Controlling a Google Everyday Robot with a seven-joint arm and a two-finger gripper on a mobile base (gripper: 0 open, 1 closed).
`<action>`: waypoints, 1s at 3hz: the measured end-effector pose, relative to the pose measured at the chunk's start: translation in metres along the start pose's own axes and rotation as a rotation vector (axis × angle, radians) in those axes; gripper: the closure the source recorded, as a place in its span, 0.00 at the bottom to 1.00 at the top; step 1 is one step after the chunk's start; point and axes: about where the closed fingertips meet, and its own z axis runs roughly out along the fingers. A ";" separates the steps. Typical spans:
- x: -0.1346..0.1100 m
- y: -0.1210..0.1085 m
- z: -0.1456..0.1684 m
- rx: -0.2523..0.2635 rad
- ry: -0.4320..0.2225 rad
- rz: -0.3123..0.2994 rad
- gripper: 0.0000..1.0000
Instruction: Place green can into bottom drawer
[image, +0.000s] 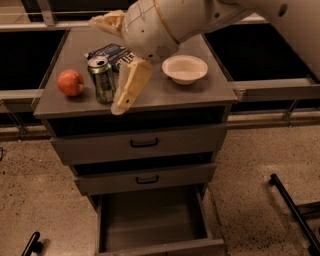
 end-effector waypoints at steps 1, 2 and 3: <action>0.010 -0.035 0.063 0.032 -0.114 0.017 0.00; 0.034 -0.055 0.096 0.089 -0.142 0.096 0.00; 0.065 -0.076 0.097 0.165 -0.129 0.177 0.00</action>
Offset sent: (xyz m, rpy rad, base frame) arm 0.1168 0.0942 -0.0776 0.2516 0.1221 -0.1315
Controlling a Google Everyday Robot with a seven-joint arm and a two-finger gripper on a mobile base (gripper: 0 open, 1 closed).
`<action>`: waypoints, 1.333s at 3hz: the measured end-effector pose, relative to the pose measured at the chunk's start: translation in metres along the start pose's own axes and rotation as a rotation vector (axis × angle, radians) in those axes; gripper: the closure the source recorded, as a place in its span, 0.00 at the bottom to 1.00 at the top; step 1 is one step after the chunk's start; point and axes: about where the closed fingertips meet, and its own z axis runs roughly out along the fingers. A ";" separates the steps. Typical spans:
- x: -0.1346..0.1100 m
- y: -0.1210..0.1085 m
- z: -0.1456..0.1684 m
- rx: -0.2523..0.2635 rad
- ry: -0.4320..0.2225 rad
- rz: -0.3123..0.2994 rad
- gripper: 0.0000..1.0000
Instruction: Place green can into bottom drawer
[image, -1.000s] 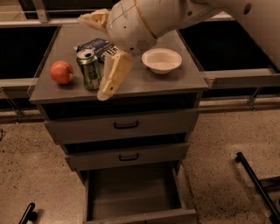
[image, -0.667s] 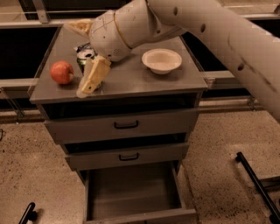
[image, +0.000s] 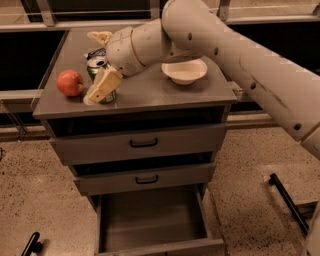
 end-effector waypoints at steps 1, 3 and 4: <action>0.020 -0.019 0.003 0.035 -0.024 0.086 0.00; 0.051 -0.043 0.038 0.051 -0.111 0.232 0.00; 0.066 -0.038 0.039 0.062 -0.095 0.273 0.00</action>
Offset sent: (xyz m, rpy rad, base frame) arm 0.0798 0.0031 -0.0320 0.2018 0.2244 -0.1038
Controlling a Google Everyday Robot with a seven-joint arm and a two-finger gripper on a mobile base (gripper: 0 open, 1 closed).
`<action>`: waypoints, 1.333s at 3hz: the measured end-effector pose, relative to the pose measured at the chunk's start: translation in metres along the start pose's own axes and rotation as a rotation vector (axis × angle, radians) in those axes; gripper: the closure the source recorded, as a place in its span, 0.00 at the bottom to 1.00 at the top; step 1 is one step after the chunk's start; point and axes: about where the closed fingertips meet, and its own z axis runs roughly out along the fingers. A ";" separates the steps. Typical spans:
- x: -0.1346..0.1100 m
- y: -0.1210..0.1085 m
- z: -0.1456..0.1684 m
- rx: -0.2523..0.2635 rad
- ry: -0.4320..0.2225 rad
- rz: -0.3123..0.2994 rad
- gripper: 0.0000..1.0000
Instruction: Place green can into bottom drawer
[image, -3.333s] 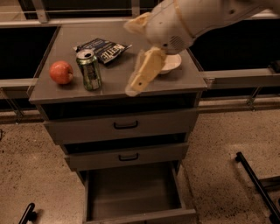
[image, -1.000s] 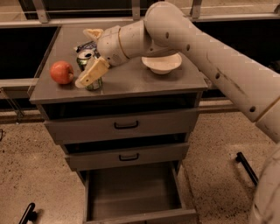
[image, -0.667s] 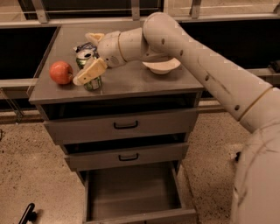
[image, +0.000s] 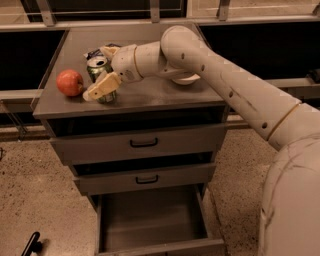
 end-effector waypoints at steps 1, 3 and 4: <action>0.008 0.002 0.004 0.002 -0.007 0.008 0.00; 0.006 0.005 0.018 0.008 -0.094 0.022 0.18; 0.000 0.011 0.031 -0.008 -0.126 0.030 0.41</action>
Offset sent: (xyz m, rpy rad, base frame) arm 0.0041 0.0017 -0.0203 0.0852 0.0006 -0.0247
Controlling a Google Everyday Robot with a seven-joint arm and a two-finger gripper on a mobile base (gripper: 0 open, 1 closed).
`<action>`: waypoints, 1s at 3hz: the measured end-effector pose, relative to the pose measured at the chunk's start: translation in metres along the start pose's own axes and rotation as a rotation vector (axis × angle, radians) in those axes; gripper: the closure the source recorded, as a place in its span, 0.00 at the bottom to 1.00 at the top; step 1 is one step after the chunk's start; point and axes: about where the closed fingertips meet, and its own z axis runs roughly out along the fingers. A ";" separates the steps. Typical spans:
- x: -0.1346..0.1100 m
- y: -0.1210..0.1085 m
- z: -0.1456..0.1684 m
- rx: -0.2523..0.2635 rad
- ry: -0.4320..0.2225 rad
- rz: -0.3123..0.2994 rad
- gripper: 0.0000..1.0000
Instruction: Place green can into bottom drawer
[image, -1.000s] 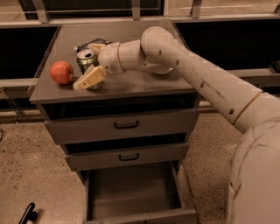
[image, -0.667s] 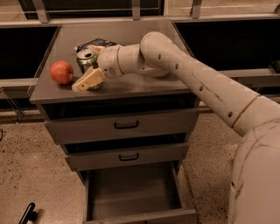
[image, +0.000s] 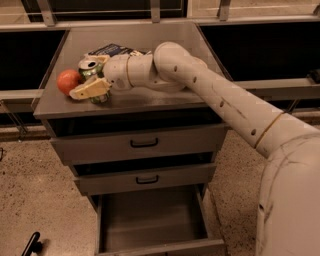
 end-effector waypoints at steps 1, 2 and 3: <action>-0.013 0.010 0.009 -0.034 -0.047 -0.015 0.64; -0.047 0.033 -0.012 -0.046 -0.210 -0.097 0.95; -0.065 0.073 -0.051 -0.036 -0.271 -0.189 1.00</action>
Offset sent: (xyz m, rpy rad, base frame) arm -0.0795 -0.0132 0.0783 0.3351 -0.3098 0.1832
